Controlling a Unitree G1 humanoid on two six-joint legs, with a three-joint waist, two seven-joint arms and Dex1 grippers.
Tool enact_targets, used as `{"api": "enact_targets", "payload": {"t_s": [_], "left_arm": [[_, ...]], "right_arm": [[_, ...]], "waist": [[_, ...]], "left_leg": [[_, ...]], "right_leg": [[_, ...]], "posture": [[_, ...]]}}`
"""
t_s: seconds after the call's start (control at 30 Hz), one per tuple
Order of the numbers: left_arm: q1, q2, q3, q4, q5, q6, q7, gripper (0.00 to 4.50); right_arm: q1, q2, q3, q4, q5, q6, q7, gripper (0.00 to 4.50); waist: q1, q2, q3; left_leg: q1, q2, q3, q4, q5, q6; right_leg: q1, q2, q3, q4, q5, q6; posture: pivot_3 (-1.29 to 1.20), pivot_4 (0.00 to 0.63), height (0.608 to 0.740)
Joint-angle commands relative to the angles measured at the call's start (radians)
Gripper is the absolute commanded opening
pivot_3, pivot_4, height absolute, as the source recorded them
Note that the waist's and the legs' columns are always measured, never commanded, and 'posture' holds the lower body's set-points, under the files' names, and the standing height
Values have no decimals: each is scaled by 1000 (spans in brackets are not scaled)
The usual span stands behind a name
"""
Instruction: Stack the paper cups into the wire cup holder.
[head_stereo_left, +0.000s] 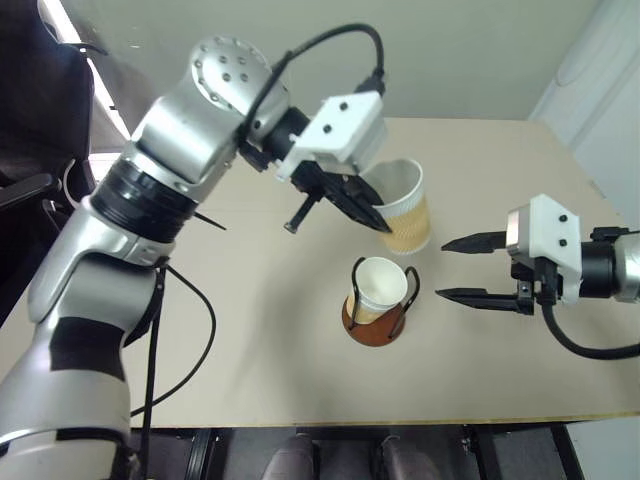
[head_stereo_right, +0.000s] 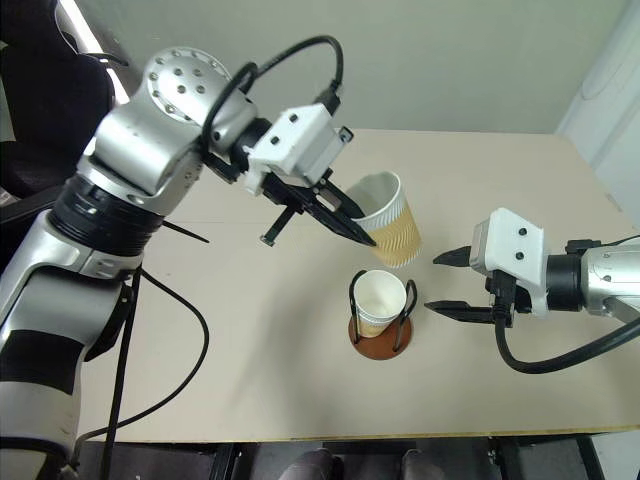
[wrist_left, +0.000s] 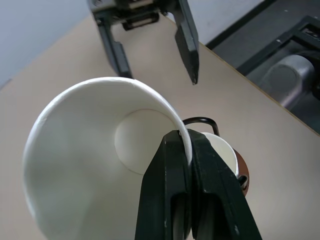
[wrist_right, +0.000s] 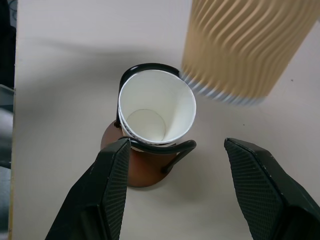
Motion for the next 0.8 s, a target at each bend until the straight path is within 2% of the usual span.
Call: {"api": "enact_targets", "payload": {"t_s": [0.03,0.8], "left_arm": [[-22,10,-28,0,8,-57,-39,35],[-20,46,-208,-41,-39,-114,-39,35]], "right_arm": [[-2,-13,-55,-39,8,6,-28,3033],[29,-37,-105,-46,9,28,-47,3033]], "waist": [[0,0,0],[3,0,0]], "left_leg": [[0,0,0,0,0,0],[-1,0,0,1,0,0]], "right_leg": [[0,0,0,0,0,0],[0,0,0,0,0,1]], "posture": [[0,150,740],[0,150,740]]}}
